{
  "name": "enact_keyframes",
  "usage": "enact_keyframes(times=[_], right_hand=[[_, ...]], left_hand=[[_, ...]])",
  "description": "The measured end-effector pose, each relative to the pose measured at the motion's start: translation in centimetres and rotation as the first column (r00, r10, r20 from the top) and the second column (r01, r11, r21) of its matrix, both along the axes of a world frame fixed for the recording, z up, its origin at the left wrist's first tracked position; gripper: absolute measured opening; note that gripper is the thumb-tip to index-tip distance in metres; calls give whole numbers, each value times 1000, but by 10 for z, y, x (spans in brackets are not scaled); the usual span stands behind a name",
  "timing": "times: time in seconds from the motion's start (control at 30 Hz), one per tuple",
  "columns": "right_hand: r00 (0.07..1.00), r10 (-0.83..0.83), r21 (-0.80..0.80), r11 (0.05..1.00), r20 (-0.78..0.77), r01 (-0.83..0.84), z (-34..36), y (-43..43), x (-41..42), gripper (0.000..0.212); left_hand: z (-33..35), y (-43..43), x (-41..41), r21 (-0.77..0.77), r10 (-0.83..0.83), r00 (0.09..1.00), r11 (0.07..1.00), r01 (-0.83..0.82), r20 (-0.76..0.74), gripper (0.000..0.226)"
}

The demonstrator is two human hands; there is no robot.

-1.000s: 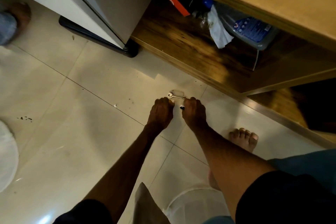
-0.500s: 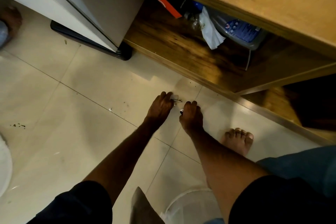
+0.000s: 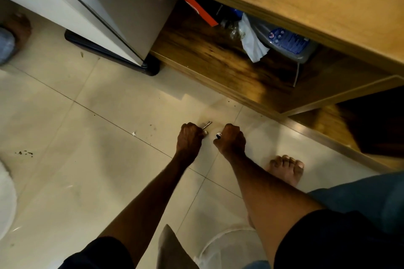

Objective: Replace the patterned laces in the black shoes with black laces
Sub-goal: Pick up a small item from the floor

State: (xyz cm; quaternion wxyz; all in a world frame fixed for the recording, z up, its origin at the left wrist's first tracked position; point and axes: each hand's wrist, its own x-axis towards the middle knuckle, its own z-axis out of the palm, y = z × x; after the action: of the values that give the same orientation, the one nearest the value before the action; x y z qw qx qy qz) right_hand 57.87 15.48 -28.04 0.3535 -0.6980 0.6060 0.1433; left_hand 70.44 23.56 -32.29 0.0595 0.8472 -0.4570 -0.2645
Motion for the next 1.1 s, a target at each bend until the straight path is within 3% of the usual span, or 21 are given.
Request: enact_keyframes(times=[0.37, 0.5, 0.7, 0.9, 0.97, 1.1], right_hand=[[982, -166, 55, 985, 84, 162, 37, -17, 10, 49], [975, -176, 42, 984, 139, 171, 77, -28, 13, 51], [950, -172, 28, 985, 261, 171, 158, -55, 6, 59], [889, -32, -91, 992, 457, 82, 269, -68, -11, 23], [853, -4, -184, 976, 522, 117, 314, -67, -21, 16], [780, -36, -306, 907, 625, 288, 394, -71, -44, 22]], left_hand=[[34, 19, 1, 35, 231, 960, 973, -228, -158, 24], [66, 35, 2, -85, 259, 943, 956, -281, -209, 50], [162, 29, -15, -278, 283, 889, 877, -392, -359, 44], [274, -6, -30, -492, 198, 854, 746, -449, -481, 22], [313, -17, -36, -592, 104, 890, 712, -378, -444, 20], [383, -41, -48, -732, -51, 932, 635, -247, -359, 30]])
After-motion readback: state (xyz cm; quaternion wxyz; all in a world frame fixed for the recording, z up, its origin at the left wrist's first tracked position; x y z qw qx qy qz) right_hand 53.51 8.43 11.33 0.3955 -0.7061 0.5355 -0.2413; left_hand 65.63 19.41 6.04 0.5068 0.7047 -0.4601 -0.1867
